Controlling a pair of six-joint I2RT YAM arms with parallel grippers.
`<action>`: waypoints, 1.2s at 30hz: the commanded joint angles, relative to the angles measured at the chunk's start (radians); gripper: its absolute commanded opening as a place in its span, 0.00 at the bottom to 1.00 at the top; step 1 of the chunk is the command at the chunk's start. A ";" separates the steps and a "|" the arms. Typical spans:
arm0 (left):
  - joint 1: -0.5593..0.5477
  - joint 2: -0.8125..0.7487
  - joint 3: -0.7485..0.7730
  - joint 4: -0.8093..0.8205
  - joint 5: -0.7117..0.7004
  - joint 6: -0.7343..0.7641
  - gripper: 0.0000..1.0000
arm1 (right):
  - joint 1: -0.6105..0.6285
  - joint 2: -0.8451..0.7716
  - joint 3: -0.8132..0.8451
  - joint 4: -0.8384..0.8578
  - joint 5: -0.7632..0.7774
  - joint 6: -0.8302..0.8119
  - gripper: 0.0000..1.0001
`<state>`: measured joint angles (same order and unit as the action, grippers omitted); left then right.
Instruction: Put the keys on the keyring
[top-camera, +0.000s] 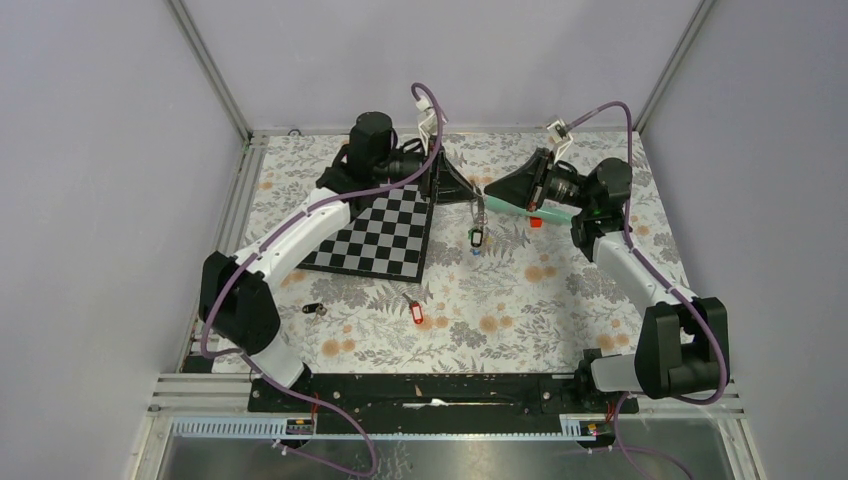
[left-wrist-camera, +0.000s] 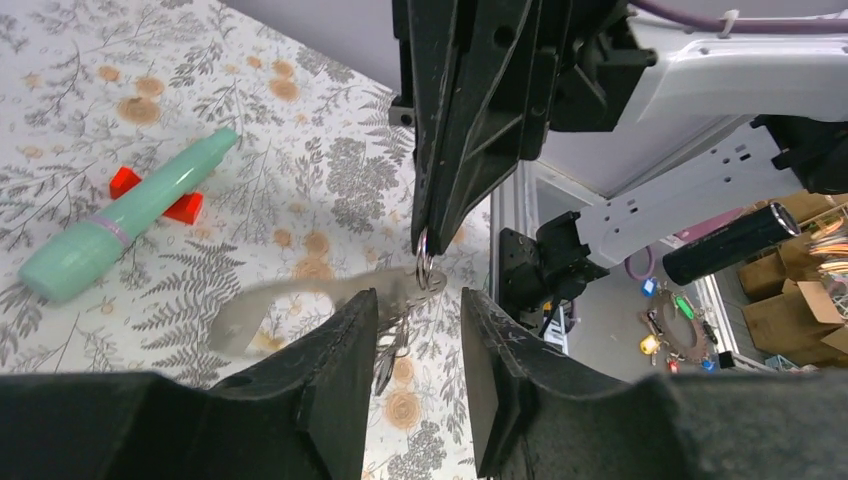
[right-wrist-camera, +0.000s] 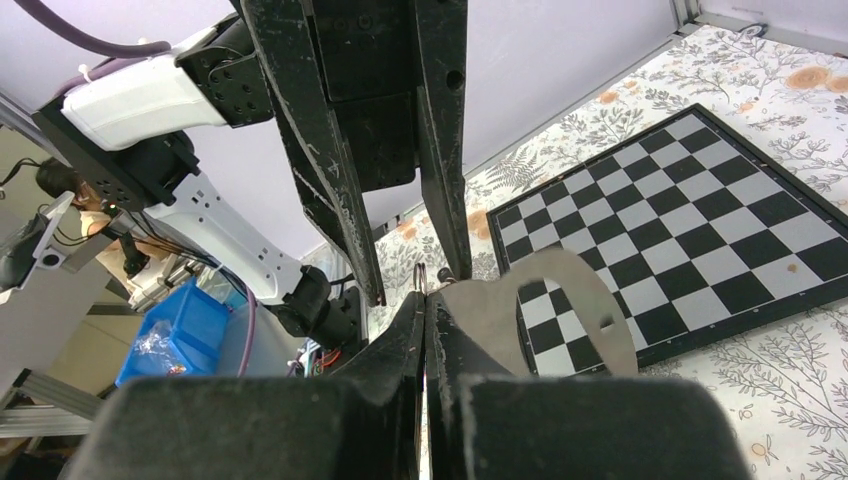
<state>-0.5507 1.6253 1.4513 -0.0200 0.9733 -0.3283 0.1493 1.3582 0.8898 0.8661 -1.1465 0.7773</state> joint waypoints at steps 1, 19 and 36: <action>-0.012 0.012 0.049 0.167 0.046 -0.119 0.38 | -0.002 -0.039 -0.009 0.147 -0.012 0.067 0.00; -0.023 0.012 -0.033 0.318 0.055 -0.228 0.30 | -0.002 -0.041 -0.044 0.229 0.008 0.121 0.00; -0.022 -0.022 -0.100 0.369 0.055 -0.240 0.27 | -0.002 -0.034 -0.052 0.215 0.005 0.096 0.00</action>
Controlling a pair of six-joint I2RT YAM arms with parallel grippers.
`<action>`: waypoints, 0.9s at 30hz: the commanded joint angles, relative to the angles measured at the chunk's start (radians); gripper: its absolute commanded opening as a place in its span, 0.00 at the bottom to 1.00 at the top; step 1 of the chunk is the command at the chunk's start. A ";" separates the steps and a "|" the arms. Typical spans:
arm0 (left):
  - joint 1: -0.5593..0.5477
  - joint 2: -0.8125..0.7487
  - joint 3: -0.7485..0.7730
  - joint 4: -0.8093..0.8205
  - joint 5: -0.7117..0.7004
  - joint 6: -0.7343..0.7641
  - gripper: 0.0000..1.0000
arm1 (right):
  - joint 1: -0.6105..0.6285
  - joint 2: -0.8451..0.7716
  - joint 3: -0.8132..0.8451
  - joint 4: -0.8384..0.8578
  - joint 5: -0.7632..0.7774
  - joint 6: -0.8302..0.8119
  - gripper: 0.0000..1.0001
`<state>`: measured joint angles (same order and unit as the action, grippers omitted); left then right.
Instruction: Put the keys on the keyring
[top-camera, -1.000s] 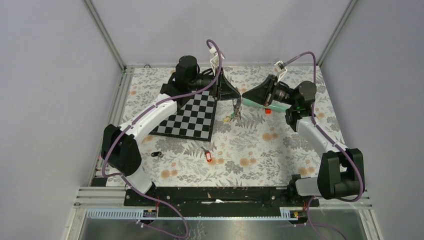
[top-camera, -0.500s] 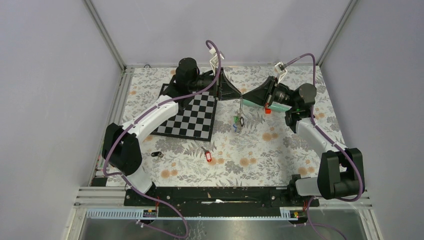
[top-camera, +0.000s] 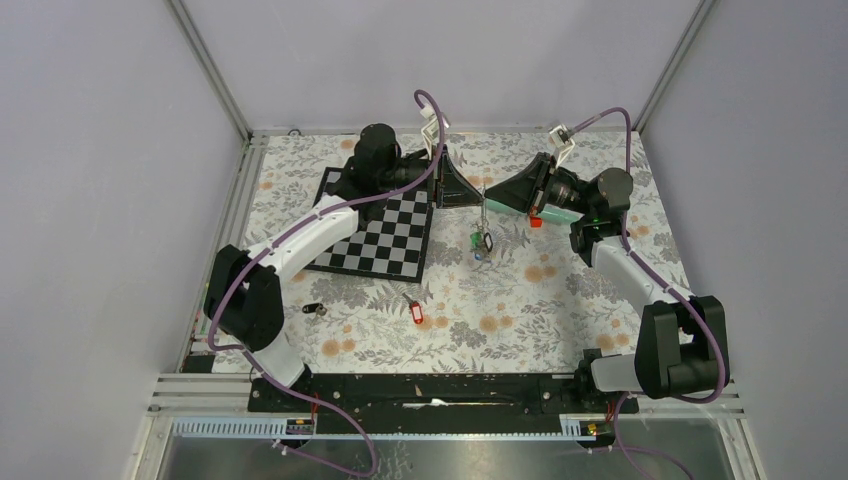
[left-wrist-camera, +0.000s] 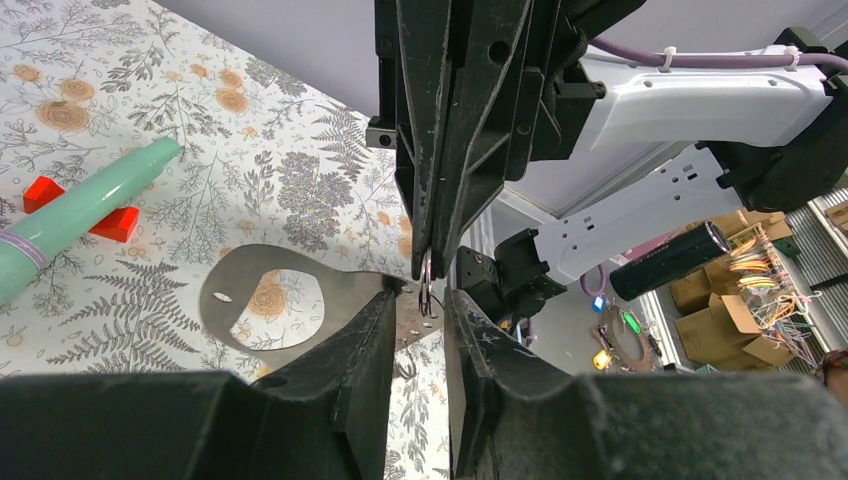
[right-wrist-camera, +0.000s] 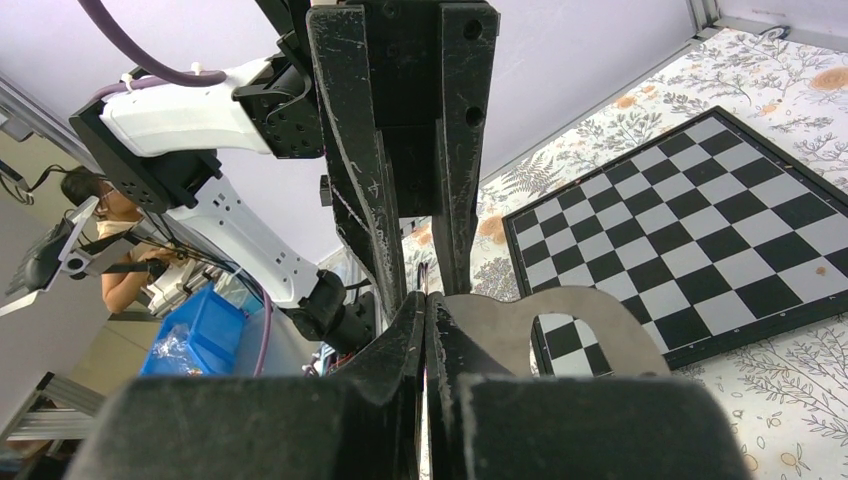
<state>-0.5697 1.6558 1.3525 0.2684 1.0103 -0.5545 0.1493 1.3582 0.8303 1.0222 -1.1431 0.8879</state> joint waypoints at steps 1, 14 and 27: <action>0.000 -0.055 -0.003 0.086 0.020 -0.018 0.27 | -0.002 -0.034 0.007 0.055 0.001 -0.017 0.00; 0.018 -0.070 -0.040 0.177 0.022 -0.089 0.26 | -0.002 -0.030 0.009 0.047 -0.006 -0.029 0.00; 0.017 -0.034 -0.016 0.190 0.007 -0.118 0.19 | -0.002 -0.020 0.005 0.047 0.002 -0.025 0.00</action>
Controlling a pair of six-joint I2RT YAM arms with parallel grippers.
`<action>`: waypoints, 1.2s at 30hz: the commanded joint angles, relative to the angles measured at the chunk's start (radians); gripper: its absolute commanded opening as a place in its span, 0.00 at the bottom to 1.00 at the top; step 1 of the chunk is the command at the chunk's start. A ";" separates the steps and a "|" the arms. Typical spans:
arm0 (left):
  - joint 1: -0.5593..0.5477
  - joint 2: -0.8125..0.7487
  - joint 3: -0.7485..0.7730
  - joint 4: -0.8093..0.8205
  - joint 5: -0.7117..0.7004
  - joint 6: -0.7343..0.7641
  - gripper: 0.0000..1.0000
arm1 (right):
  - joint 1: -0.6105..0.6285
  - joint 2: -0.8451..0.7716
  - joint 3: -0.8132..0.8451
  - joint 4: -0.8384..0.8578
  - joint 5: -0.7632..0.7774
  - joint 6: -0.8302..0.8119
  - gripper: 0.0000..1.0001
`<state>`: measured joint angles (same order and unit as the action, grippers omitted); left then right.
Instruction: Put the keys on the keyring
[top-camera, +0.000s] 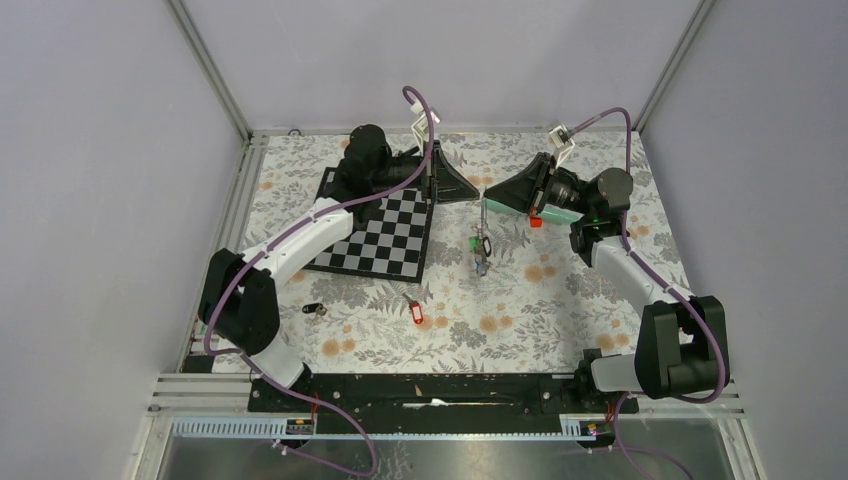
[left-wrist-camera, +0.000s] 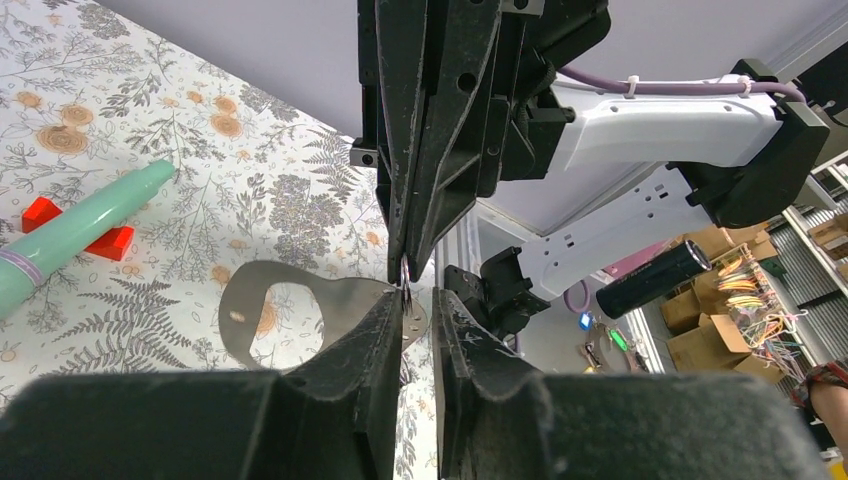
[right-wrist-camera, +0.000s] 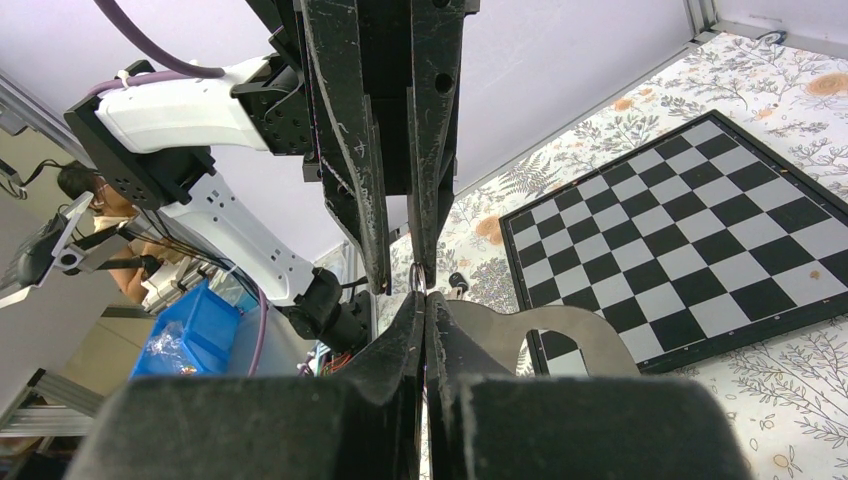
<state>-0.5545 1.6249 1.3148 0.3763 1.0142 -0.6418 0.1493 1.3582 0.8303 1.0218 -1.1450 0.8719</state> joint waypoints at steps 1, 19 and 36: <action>0.001 0.000 0.024 0.086 0.003 -0.037 0.18 | -0.002 -0.018 0.004 0.047 0.004 -0.008 0.00; -0.013 0.045 0.049 0.107 0.006 -0.061 0.05 | -0.002 -0.013 -0.003 0.047 0.004 -0.008 0.00; -0.057 -0.007 0.321 -0.857 -0.118 0.838 0.00 | -0.002 -0.080 0.043 -0.296 -0.094 -0.353 0.40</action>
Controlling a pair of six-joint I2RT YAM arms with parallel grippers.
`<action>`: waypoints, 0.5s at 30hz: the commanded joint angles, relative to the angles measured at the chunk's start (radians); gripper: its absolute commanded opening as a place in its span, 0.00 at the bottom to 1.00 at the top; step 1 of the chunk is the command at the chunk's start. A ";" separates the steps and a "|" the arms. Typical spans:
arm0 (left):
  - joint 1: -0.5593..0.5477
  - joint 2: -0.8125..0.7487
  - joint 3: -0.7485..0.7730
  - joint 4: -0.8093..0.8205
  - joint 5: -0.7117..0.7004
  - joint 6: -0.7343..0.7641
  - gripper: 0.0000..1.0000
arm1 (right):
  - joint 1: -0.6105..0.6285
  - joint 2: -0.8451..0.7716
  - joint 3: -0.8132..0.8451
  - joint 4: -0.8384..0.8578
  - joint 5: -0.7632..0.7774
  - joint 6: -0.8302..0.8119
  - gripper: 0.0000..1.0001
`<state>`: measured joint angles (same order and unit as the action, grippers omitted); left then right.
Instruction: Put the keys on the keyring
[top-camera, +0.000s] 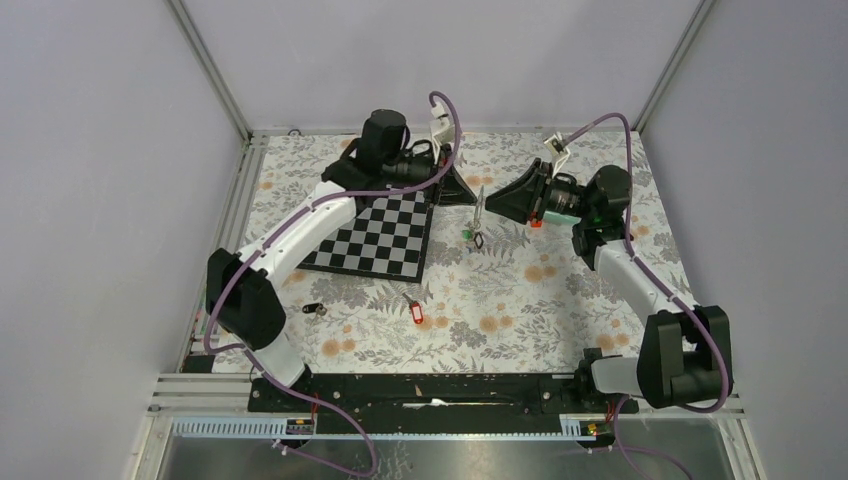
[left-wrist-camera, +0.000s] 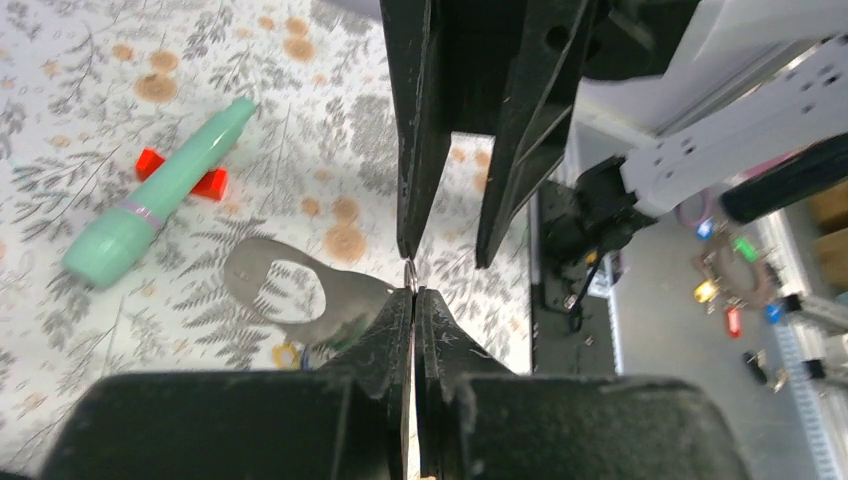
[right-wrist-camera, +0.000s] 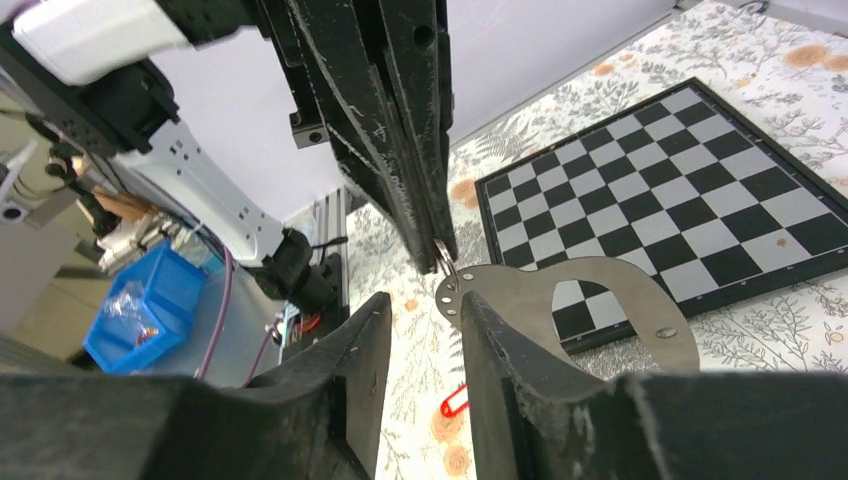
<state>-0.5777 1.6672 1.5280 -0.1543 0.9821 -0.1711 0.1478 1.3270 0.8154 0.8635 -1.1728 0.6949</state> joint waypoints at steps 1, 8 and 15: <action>-0.046 -0.047 0.129 -0.373 -0.118 0.409 0.00 | 0.000 -0.052 0.065 -0.159 -0.074 -0.198 0.42; -0.125 -0.039 0.183 -0.513 -0.254 0.539 0.00 | 0.016 -0.067 0.138 -0.480 -0.090 -0.483 0.49; -0.158 -0.044 0.185 -0.513 -0.247 0.554 0.00 | 0.042 -0.084 0.137 -0.698 -0.114 -0.684 0.47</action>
<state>-0.7292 1.6672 1.6569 -0.6788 0.7506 0.3328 0.1730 1.2789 0.9291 0.3092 -1.2385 0.1680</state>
